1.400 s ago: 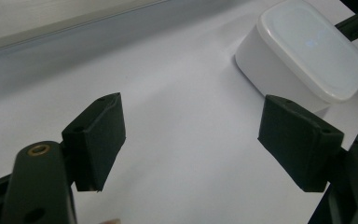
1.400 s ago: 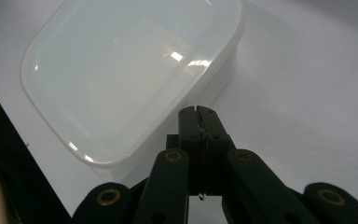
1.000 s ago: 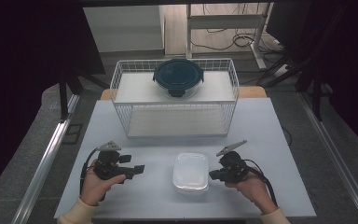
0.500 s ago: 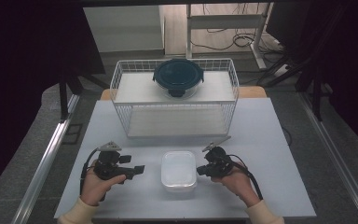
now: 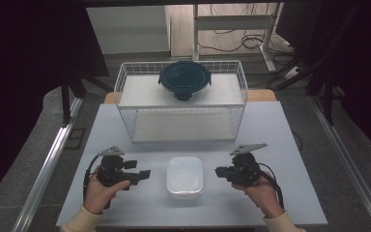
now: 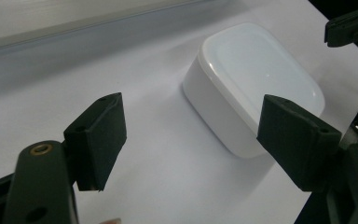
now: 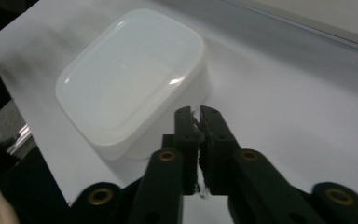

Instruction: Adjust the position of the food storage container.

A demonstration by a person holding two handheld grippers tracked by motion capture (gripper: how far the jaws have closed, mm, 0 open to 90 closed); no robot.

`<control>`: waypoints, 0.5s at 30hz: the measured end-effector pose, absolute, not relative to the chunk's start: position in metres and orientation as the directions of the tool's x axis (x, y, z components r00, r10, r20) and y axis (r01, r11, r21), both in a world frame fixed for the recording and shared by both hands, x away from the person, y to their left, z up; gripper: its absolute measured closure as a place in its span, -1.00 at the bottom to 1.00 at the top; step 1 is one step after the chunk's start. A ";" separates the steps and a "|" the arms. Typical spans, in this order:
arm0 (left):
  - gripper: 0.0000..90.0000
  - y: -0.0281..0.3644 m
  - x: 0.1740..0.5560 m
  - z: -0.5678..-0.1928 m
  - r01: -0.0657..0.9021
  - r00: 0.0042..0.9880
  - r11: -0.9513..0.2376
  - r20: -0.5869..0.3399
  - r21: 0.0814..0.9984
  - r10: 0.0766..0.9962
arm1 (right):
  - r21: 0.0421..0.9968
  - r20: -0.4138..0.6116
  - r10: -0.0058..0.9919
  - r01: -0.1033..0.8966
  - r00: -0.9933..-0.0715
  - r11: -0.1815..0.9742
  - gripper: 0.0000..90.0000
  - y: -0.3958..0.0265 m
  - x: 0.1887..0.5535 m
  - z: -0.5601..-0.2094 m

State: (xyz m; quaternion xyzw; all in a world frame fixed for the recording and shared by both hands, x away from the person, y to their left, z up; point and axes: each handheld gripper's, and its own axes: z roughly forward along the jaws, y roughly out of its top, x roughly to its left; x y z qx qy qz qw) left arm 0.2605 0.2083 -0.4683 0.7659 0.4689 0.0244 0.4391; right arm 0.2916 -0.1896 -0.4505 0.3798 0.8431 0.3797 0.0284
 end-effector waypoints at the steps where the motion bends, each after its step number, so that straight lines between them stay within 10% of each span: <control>1: -0.48 0.209 0.261 -0.468 0.695 0.559 -0.173 -0.374 0.698 0.740 | 0.669 0.242 0.673 0.623 -0.699 0.406 0.57 -0.192 0.291 -0.451; 4: -0.49 0.210 0.261 -0.467 0.696 0.556 -0.165 -0.378 0.699 0.740 | 0.689 0.265 0.710 0.643 -0.652 0.334 0.11 -0.202 0.288 -0.452; 15: -0.49 0.214 0.260 -0.467 0.697 0.537 -0.146 -0.377 0.702 0.755 | 0.698 0.281 0.758 0.667 -0.588 0.259 -0.48 -0.209 0.292 -0.454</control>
